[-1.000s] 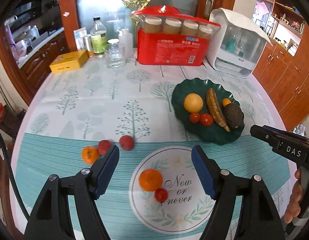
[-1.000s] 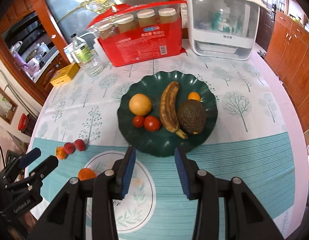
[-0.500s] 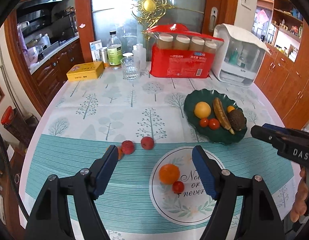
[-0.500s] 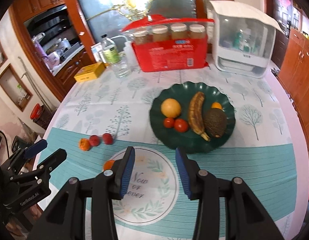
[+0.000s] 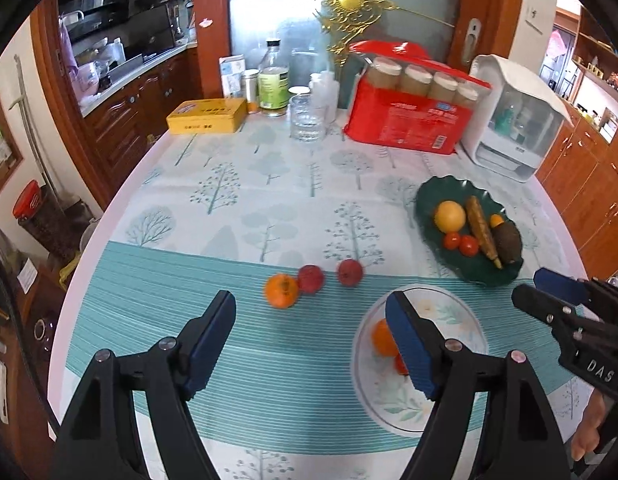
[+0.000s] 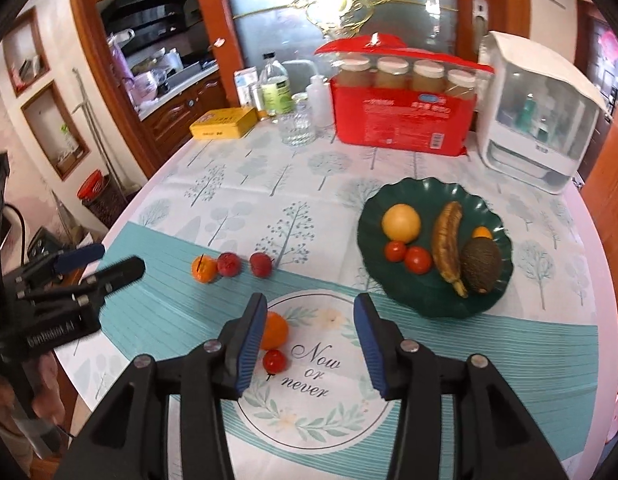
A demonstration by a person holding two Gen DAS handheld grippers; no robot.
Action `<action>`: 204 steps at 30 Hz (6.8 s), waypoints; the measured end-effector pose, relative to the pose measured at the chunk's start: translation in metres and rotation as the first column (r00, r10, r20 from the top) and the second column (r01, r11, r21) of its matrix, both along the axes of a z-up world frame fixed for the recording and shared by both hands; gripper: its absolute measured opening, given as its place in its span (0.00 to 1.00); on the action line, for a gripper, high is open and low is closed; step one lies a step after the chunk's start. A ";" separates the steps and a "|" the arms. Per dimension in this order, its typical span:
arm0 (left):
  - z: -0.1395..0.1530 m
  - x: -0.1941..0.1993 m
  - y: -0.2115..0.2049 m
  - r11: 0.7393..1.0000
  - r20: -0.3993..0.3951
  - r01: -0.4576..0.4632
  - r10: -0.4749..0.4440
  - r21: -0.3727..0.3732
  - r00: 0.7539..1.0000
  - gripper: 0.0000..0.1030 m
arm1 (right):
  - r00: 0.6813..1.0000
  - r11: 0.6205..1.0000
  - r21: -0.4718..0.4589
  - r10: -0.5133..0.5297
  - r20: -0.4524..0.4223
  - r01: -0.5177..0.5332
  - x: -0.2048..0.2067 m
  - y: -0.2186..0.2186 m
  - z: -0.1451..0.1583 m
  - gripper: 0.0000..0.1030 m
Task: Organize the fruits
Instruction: 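Withdraw both open tools toward the white plate and loose fruit, then grasp the stemmed tangerine with the left tool while the right tool grasps the orange, then lift and carry the tangerine and orange over the green leaf plate, then lower both fruits onto the green plate and open both tools, then withdraw both tools from the green plate toward the red fruits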
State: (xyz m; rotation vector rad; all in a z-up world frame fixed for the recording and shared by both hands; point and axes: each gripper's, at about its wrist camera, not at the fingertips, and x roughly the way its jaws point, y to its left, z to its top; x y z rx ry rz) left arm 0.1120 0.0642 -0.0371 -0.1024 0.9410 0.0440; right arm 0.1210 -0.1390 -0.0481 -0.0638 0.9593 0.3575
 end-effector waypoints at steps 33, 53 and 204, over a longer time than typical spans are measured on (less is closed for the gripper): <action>-0.137 0.095 0.042 0.995 -0.248 0.088 -0.096 -0.046 0.964 0.72 | 0.955 0.989 0.000 0.142 -0.259 -0.146 0.040 0.073 -0.136 0.52; -0.155 0.106 0.028 0.988 -0.260 0.155 -0.157 -0.026 0.953 0.37 | 0.953 0.980 -0.024 0.188 -0.238 -0.199 0.037 0.082 -0.148 0.46; 0.022 0.062 -0.095 0.876 0.024 0.470 -0.475 0.107 0.880 0.78 | 0.990 0.983 0.113 -0.141 -0.010 0.141 0.024 -0.077 -0.021 0.51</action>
